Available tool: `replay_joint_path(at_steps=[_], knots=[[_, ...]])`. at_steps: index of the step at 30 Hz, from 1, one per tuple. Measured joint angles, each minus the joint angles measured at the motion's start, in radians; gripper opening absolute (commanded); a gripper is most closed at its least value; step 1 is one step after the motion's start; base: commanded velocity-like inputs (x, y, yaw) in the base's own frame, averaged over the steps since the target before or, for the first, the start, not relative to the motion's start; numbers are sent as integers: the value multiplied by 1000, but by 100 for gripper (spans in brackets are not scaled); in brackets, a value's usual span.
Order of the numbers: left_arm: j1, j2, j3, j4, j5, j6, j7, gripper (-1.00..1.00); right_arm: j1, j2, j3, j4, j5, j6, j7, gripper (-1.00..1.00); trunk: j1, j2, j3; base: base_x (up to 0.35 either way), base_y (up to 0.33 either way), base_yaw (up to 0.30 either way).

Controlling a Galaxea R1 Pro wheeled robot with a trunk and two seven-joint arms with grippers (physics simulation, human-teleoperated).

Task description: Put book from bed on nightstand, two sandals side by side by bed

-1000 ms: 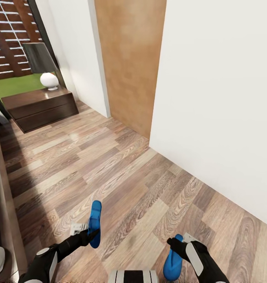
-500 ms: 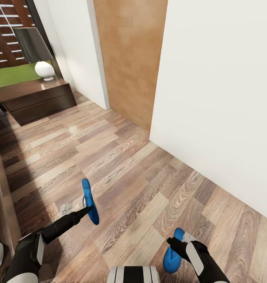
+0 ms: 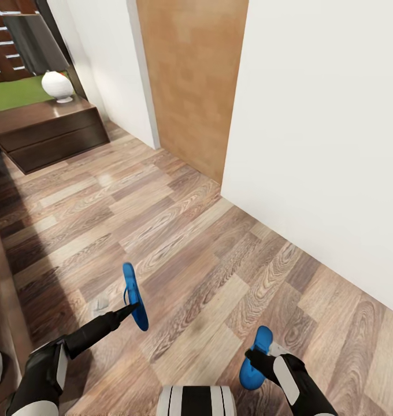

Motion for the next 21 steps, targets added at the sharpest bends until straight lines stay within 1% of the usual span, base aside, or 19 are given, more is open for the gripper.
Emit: replay_joint_path(at_steps=[8, 15, 21], knots=[[0, 0, 0, 0, 0, 0, -2, -100, 0, 0, 0, 0, 0, 0, 0, 100, 4, -2, -31, 0, 0, 0], [0, 0, 0, 0, 0, 1, -4, -100, 0, 0, 0, 0, 0, 0, 0, 100, 4, -2, -31, 3, 0, 0], [0, 0, 1, -1, 0, 1, -6, -100, 0, 0, 0, 0, 0, 0, 0, 100, 3, -2, -31, 172, 0, 0]])
